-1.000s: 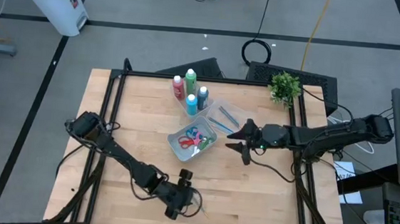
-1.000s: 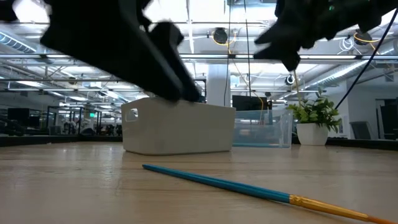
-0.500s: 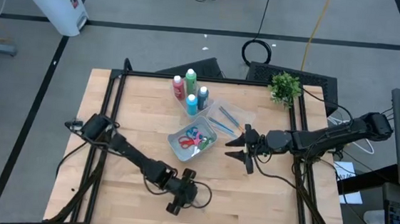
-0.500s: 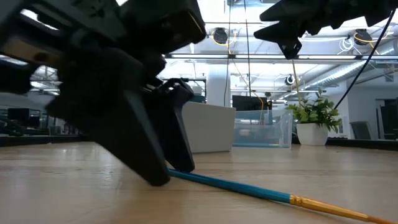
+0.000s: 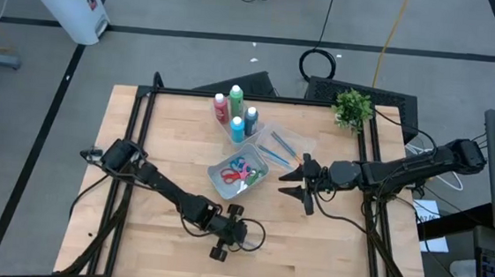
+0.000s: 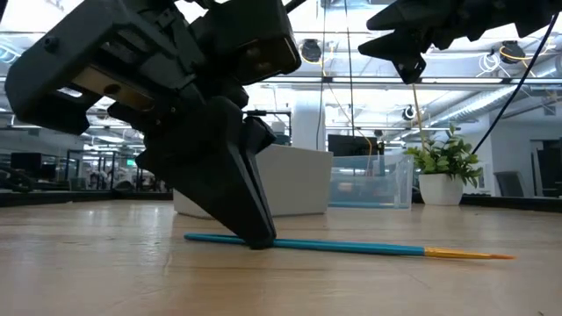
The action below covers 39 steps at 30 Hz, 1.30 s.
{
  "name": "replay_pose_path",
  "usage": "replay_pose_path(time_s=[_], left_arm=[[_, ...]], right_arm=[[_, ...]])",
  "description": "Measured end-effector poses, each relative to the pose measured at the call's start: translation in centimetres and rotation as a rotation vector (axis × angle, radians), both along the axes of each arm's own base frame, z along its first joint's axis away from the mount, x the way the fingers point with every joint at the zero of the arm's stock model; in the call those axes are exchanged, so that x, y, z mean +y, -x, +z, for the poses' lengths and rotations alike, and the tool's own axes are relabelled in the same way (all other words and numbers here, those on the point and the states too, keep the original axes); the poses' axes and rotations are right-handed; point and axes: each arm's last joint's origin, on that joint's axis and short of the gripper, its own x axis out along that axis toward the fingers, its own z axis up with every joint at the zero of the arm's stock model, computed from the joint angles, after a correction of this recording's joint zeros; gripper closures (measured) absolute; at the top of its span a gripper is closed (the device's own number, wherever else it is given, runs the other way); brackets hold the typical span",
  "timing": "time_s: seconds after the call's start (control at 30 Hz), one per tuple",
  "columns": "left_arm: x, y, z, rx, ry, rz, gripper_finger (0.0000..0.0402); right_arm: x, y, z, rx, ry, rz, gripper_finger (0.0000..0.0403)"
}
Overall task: Pick & Place Paint Supplies
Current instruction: Put the blue paintbrush into the right transparent bin
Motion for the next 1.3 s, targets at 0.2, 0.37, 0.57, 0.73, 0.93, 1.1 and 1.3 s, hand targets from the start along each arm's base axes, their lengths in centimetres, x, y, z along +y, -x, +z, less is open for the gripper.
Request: replay_pose_path(time_s=[0.2,0.37,0.57,0.73,0.93,1.1,1.3], left_arm=[[-0.2,0.1,0.0,-0.01,-0.024,0.001,0.0396],[-0.3,0.2,0.0,-0.026,-0.05,0.035,0.0399],[-1.1,0.3,1.2,-0.116,-0.078,0.054,0.04],[-1.4,1.0,3.7,-0.193,-0.129,0.092,0.0401],[-1.4,1.8,8.1,-0.328,-0.138,0.175,0.0401],[-1.3,3.1,11.9,-0.443,-0.151,0.234,0.0401],[-0.6,4.0,14.6,-0.526,-0.165,0.308,0.0401]], right_arm=[[0.0,0.0,0.0,-0.001,0.0,0.001,0.0238],[0.6,0.1,0.2,-0.023,0.011,0.029,0.0238],[1.9,0.2,1.0,-0.107,0.041,0.093,0.0238],[3.5,0.7,1.8,-0.202,0.104,0.174,0.0238],[5.4,1.5,1.7,-0.215,0.2,0.24,0.0239],[6.5,2.3,0.7,-0.12,0.305,0.173,0.0238],[7.2,2.2,-0.2,-0.067,0.295,0.128,0.0238]])
